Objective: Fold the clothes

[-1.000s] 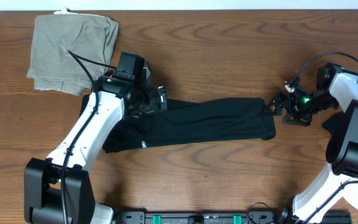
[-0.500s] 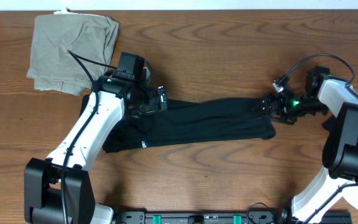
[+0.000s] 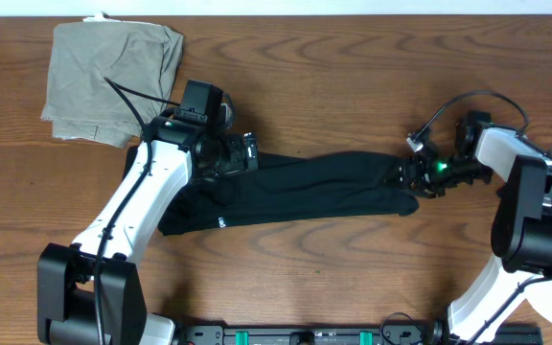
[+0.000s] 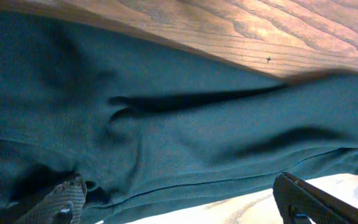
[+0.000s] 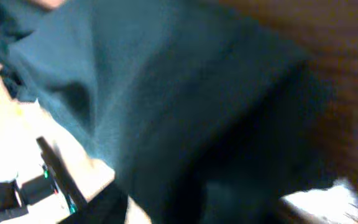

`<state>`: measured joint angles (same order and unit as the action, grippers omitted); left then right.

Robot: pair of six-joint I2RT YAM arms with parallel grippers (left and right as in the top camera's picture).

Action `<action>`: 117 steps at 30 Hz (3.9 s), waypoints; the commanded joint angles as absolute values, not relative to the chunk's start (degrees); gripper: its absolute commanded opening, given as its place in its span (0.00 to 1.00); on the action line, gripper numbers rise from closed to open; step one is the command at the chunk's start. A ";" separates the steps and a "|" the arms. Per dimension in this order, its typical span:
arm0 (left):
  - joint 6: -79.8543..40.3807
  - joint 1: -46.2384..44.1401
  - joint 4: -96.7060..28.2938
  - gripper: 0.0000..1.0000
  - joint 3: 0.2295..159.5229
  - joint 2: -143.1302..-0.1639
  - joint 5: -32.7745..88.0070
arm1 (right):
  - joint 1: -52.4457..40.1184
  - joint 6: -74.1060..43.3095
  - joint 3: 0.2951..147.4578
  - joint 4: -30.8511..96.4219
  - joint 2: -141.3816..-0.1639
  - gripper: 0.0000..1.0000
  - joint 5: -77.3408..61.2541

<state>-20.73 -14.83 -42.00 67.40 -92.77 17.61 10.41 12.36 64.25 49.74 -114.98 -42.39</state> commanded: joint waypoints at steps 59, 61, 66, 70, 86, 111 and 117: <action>-20.21 -14.79 -42.33 0.98 66.98 -92.25 17.06 | -14.02 -21.85 89.89 76.20 -114.67 0.01 4.86; -20.21 -14.79 -42.35 0.98 66.98 -92.25 17.08 | -15.90 -22.59 89.89 76.18 -114.67 0.01 4.91; -20.21 -14.79 -42.19 0.98 66.98 -92.27 17.08 | -19.55 -24.53 89.89 76.05 -114.67 0.01 4.23; -20.21 -14.79 -42.22 0.98 66.98 -92.27 17.08 | -21.69 -25.71 89.89 76.05 -114.67 0.40 3.92; -20.21 -14.79 -42.17 0.98 66.98 -92.27 17.08 | -20.60 -25.67 93.82 78.19 -114.50 0.63 2.09; -20.29 -14.81 -42.19 0.98 66.98 -92.27 17.10 | -17.80 -13.04 82.24 67.57 -113.54 0.46 -9.19; -20.45 -14.81 -42.19 0.98 66.98 -92.25 17.08 | -20.97 -13.30 80.77 65.41 -113.54 0.43 -4.62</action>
